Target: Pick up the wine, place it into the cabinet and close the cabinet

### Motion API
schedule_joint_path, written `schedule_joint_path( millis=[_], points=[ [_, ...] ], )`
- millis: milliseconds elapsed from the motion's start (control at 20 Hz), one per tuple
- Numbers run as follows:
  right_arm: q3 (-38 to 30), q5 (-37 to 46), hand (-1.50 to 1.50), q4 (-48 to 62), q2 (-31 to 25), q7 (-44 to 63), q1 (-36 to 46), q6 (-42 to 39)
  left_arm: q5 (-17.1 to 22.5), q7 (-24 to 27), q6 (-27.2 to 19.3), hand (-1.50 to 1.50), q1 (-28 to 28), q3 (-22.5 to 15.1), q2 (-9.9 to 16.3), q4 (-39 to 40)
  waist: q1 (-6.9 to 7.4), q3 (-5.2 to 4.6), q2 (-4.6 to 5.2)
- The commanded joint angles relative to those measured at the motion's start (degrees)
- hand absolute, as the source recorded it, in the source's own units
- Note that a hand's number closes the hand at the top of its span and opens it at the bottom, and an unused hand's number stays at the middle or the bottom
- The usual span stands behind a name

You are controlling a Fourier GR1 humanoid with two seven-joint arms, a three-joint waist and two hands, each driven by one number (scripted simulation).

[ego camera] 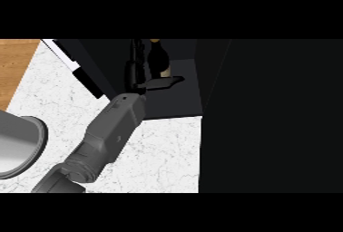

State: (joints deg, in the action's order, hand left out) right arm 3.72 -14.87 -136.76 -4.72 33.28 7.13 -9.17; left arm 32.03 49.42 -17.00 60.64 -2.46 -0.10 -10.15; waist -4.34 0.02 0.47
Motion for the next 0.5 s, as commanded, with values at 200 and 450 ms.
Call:
schedule_joint_path(
  millis=[200, 450],
  points=[
    [-1.68, -2.66, -1.5, -4.79, -1.29, 4.58, -0.58, 1.13, 7.7, -1.1, -2.46, -1.5, -8.43, -8.62, 0.1, -8.59, 1.73, -0.06, -0.67],
    [-2.76, -3.44, -1.5, -4.9, -1.99, 4.04, -0.28, 0.66, 14.29, -1.83, -8.36, -1.5, -19.78, -21.77, 0.1, -22.42, 2.08, -0.04, -0.98]
  ],
)
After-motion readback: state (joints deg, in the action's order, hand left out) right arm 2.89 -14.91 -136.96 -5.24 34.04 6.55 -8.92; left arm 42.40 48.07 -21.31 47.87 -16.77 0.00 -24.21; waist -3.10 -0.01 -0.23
